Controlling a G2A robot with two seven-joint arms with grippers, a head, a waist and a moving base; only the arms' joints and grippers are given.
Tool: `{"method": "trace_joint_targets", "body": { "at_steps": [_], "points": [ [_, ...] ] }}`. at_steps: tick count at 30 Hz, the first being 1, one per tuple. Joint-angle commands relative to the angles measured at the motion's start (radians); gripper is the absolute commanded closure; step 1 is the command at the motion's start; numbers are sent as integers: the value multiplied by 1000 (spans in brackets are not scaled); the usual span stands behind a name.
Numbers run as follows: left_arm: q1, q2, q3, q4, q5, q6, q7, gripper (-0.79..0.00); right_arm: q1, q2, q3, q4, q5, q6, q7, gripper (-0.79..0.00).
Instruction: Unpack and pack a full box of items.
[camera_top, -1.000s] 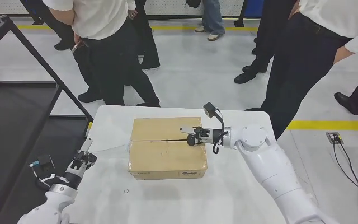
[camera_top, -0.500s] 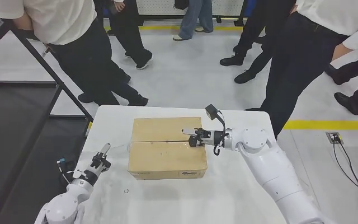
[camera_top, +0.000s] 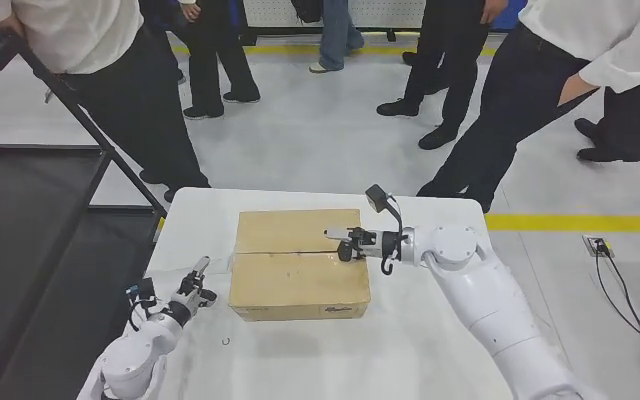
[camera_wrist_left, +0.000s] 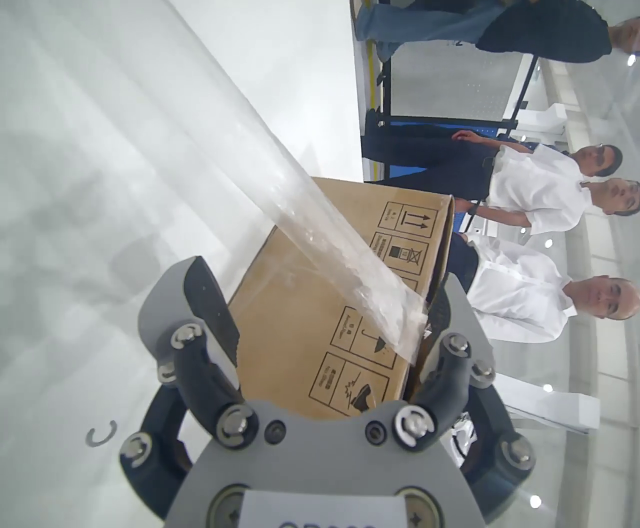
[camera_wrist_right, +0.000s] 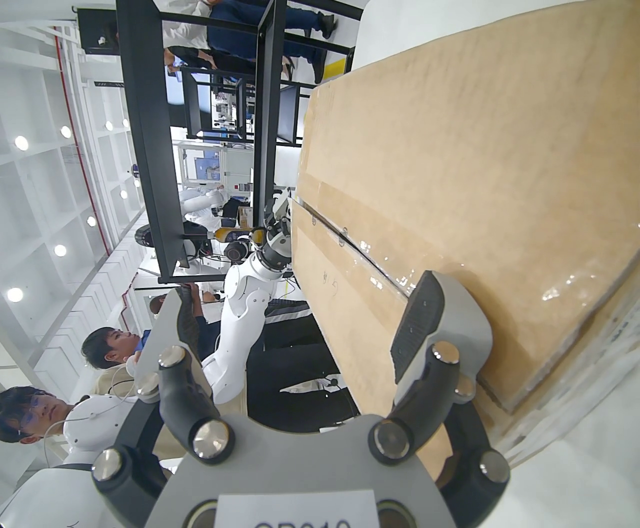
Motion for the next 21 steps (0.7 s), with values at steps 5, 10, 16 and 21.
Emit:
{"method": "trace_joint_targets", "body": {
  "at_steps": [5, 10, 16, 21],
  "points": [
    [-92, -28, 57, 122, -117, -26, 115, -785, 6, -1, -4, 11, 1, 2, 6, -785],
    [-142, -47, 84, 185, -183, -69, 184, -785, 13, -1, -5, 24, 1, 4, 7, -785],
    [-176, -53, 72, 225, -223, -100, 208, -785, 17, -1, -4, 32, 3, 5, 13, -785],
    [-164, -51, 31, 208, -231, -145, 223, -785, 22, -1, -5, 38, 4, 6, 17, -785]
  ]
}}
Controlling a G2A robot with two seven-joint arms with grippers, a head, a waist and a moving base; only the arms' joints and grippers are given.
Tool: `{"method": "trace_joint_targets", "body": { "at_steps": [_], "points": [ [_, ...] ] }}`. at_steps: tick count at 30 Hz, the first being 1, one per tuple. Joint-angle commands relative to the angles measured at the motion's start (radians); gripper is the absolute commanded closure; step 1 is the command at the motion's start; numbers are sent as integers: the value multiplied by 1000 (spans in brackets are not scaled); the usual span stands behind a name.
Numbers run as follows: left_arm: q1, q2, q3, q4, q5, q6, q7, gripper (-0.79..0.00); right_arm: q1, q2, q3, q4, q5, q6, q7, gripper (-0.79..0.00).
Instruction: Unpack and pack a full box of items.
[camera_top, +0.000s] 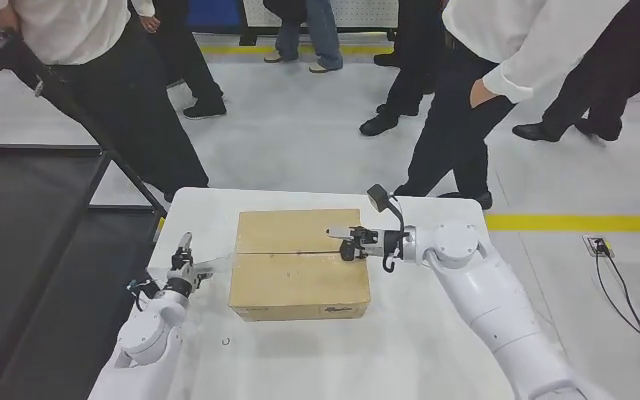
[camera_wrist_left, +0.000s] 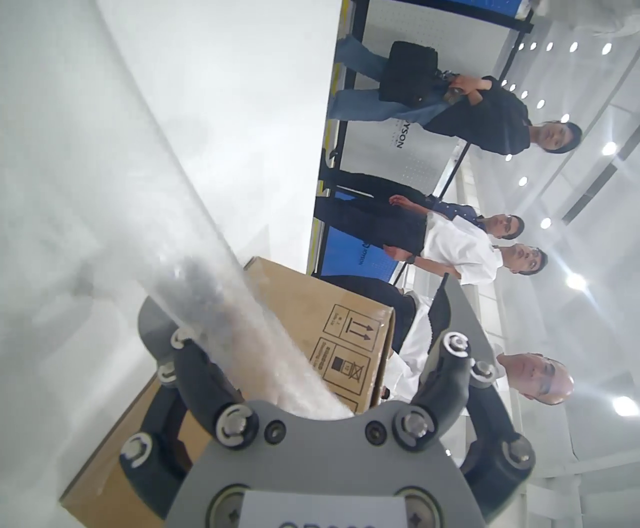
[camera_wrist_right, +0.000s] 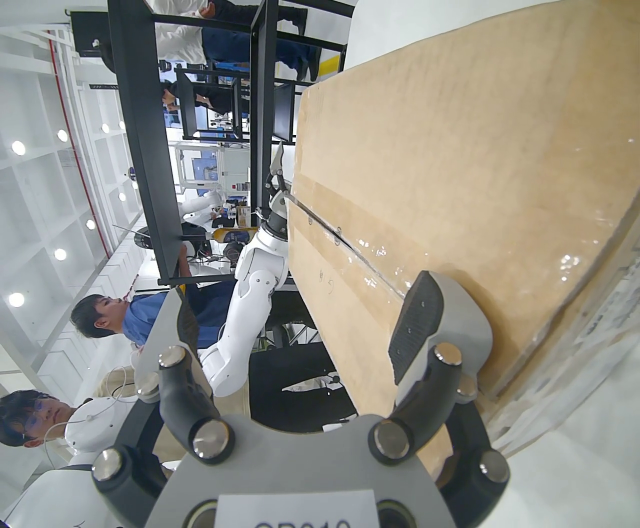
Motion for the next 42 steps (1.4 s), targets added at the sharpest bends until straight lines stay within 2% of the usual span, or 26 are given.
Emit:
{"method": "trace_joint_targets", "body": {
  "at_steps": [1, 18, 26, 35, 42],
  "points": [
    [8, 2, -15, -11, 1, -13, 1, -785, 1, 0, 0, 3, 1, -1, 1, -785],
    [94, 12, -119, -162, 25, -142, -35, -785, 19, -7, -14, 35, 12, -15, 17, -785],
    [109, 16, -133, -226, 53, -130, -67, -785, 18, -9, -19, 40, 14, -20, 19, -785],
    [49, 17, -122, -166, 62, -25, -91, -785, 10, -6, -18, 22, 4, -12, 16, -785],
    [-49, 17, -119, -18, 34, 46, -114, -785, 1, -2, -17, 1, -5, 0, 17, -785]
  ]
}}
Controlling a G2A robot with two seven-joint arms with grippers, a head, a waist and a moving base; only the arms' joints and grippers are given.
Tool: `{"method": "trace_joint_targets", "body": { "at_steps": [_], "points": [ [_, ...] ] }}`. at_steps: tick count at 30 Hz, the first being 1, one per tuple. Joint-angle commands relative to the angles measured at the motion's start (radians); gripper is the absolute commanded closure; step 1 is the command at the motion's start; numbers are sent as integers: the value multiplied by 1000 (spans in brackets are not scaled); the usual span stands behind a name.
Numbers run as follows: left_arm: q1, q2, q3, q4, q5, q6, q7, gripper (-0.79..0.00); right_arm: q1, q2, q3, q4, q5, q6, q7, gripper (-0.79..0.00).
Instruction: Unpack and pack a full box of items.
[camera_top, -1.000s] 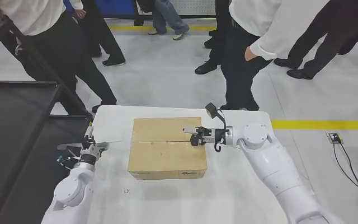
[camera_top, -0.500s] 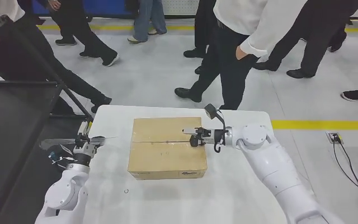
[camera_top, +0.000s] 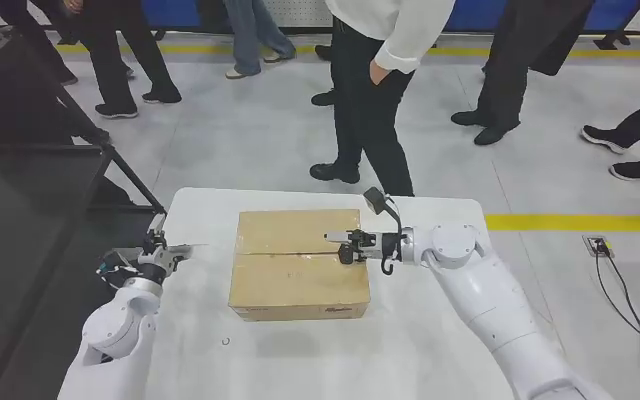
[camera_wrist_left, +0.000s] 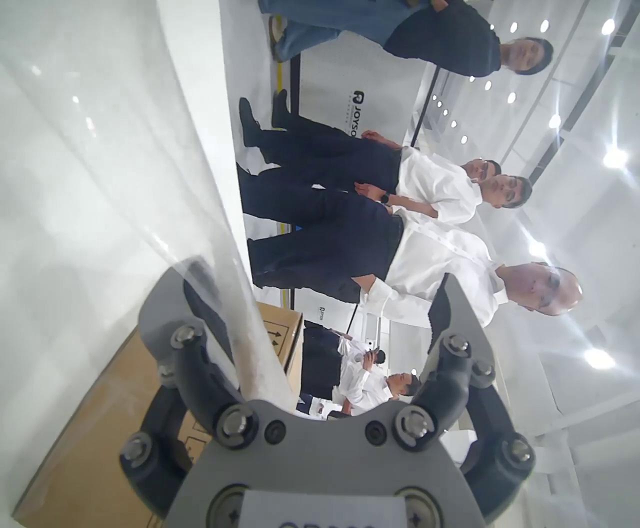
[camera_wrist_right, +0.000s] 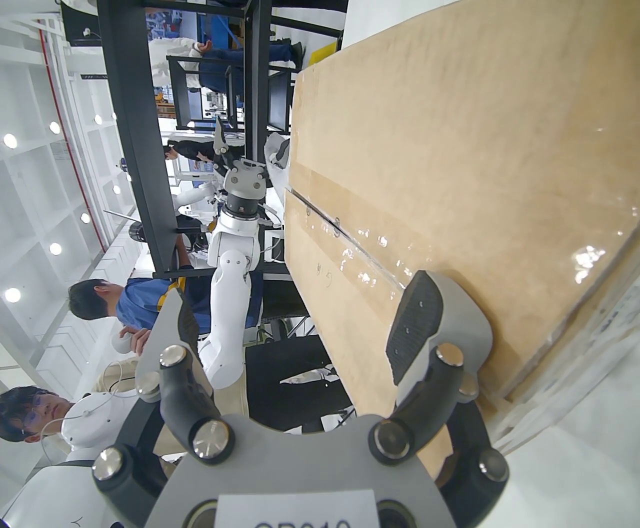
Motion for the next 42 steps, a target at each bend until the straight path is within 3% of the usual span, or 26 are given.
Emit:
{"method": "trace_joint_targets", "body": {
  "at_steps": [1, 10, 15, 21, 32, 37, 42],
  "points": [
    [-29, 0, 2, 51, -2, 9, -10, -785, -2, 1, 1, -5, -3, 2, -1, -785],
    [-130, 2, 10, 231, -10, 19, -58, -785, -15, 6, 6, -27, -10, 14, -3, -785],
    [-135, 7, 11, 270, 1, 28, -114, -785, -19, 7, 6, -32, -10, 16, -5, -785],
    [-74, 17, 10, 240, 23, 56, -205, -785, -13, 6, 2, -23, -6, 12, -2, -785],
    [36, 25, 18, 95, 88, 60, -212, -785, 4, -1, -12, -2, -1, -1, 8, -785],
    [55, 24, 3, 47, 41, 60, -195, -785, 4, -2, -15, 1, -1, -7, 9, -785],
    [15, 20, 17, 74, 21, 85, -175, -785, -1, 0, -12, -1, 0, -10, 7, -785]
  ]
}}
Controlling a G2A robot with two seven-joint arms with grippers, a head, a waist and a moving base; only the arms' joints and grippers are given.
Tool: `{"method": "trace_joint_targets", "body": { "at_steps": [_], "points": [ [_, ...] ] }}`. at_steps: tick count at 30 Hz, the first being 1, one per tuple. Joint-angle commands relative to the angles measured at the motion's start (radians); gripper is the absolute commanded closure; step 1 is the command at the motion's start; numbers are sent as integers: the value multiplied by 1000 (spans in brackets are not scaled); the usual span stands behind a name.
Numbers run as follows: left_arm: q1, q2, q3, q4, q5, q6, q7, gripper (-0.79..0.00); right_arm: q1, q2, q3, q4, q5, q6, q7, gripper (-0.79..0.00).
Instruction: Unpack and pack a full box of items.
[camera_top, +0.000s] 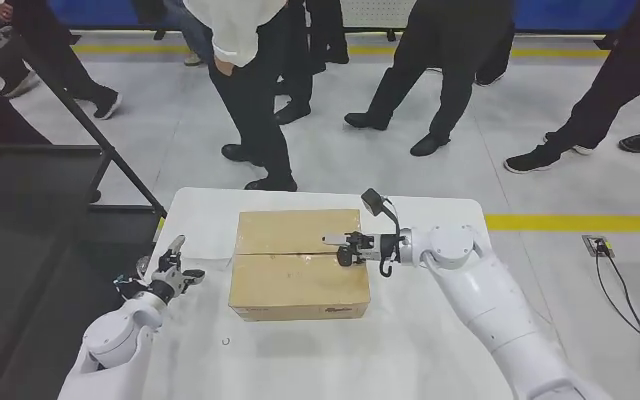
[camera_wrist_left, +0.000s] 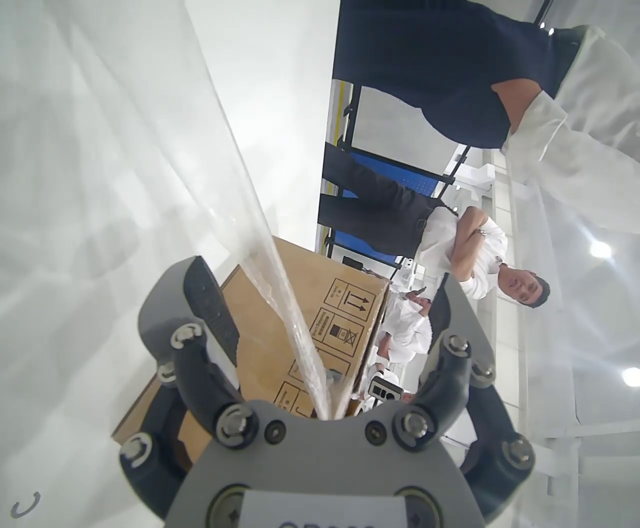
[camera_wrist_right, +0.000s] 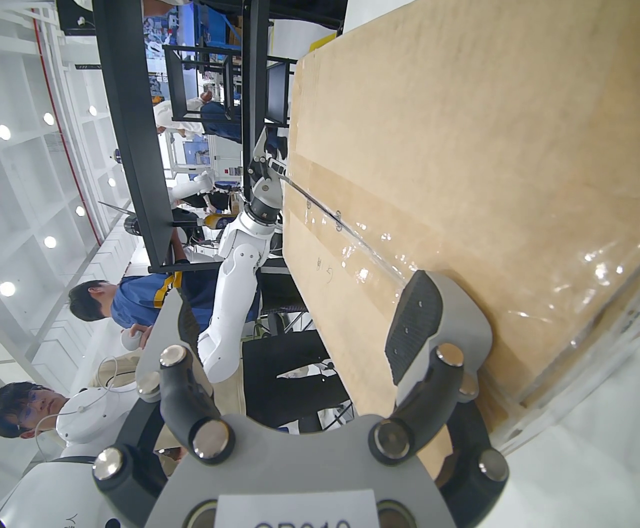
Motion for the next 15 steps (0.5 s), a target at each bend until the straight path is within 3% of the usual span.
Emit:
{"method": "trace_joint_targets", "body": {
  "at_steps": [1, 9, 15],
  "points": [
    [-25, -2, 9, 25, -10, 8, 4, -785, -2, 1, 1, -2, 0, 0, 0, -785],
    [-145, -14, 61, 156, -18, -2, 27, -785, -12, 4, 6, -15, -4, 5, -6, -785],
    [-183, -26, 71, 204, -64, -73, 78, -785, -17, 7, 9, -26, -9, 12, -8, -785]
  ]
}}
